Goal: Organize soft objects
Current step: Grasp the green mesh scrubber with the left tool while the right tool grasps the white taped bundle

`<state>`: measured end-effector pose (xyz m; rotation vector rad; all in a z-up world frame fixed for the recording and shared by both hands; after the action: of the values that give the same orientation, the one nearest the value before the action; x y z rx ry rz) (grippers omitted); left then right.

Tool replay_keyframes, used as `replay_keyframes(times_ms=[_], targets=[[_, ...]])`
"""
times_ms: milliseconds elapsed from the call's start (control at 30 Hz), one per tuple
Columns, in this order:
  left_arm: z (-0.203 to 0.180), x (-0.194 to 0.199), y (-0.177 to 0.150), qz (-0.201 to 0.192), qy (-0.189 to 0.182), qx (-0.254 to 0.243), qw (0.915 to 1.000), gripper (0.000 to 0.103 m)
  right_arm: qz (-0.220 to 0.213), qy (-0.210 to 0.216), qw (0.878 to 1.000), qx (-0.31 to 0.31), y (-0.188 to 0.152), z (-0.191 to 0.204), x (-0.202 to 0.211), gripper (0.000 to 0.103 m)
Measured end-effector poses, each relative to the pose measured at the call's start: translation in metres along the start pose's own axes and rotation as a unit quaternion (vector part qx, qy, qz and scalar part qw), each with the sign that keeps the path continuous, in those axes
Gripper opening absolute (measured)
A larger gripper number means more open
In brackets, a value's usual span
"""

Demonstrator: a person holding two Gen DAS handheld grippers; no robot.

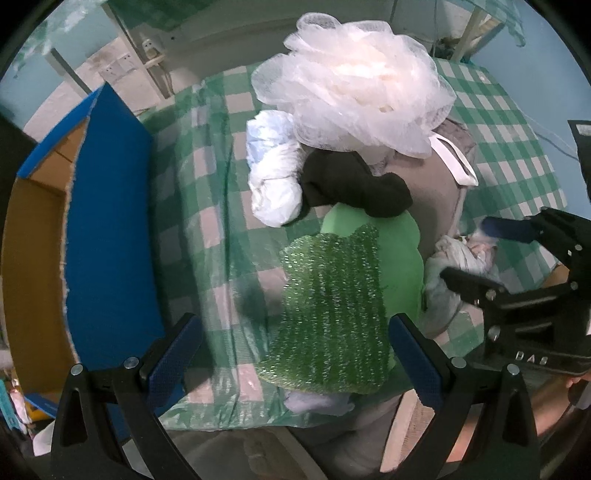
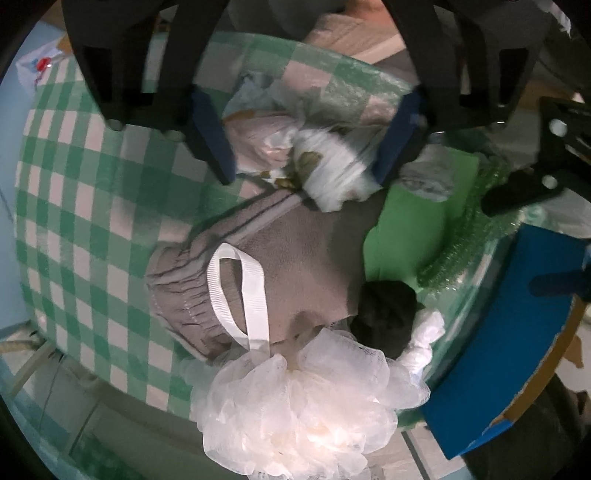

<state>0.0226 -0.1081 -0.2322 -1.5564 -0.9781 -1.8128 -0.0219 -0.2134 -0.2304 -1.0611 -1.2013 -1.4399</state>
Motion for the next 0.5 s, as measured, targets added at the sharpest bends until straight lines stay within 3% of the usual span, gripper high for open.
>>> replay_keyframes(times_ms=[67, 100, 400, 467, 500], targets=[[-0.003, -0.004, 0.001, 0.003, -0.004, -0.003, 1.0, 0.101, 0.007, 0.01, 1.0, -0.002, 0.002, -0.004, 0.0, 0.048], [-0.003, -0.006, 0.002, 0.005, -0.004, -0.004, 1.0, 0.101, 0.008, 0.011, 1.0, -0.004, 0.003, -0.005, 0.001, 0.045], [-0.003, -0.026, 0.007, 0.022, -0.03, 0.002, 0.9993, 0.1, -0.007, -0.038, 0.998, -0.049, 0.014, -0.041, 0.008, 0.044], [-0.002, -0.028, 0.009, 0.02, -0.04, 0.004, 0.999, 0.089, -0.007, -0.056, 0.997, -0.057, 0.015, -0.051, 0.007, 0.044], [-0.002, -0.03, 0.01, 0.021, -0.045, 0.005, 0.9988, 0.078, -0.007, -0.061, 0.996, -0.062, 0.015, -0.055, 0.007, 0.044]])
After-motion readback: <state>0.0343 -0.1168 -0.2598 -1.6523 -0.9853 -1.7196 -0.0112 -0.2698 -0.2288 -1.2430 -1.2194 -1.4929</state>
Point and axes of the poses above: each gripper's, at about its wrist camera, not at the fingertips, and x roughly against the way its jaws point, z to its left, y to its top, the point moved 7 cm from there along -x, roughly the way its jaws point, and after that the axes turned 15 degrees about -x, right-handed, at the moved point
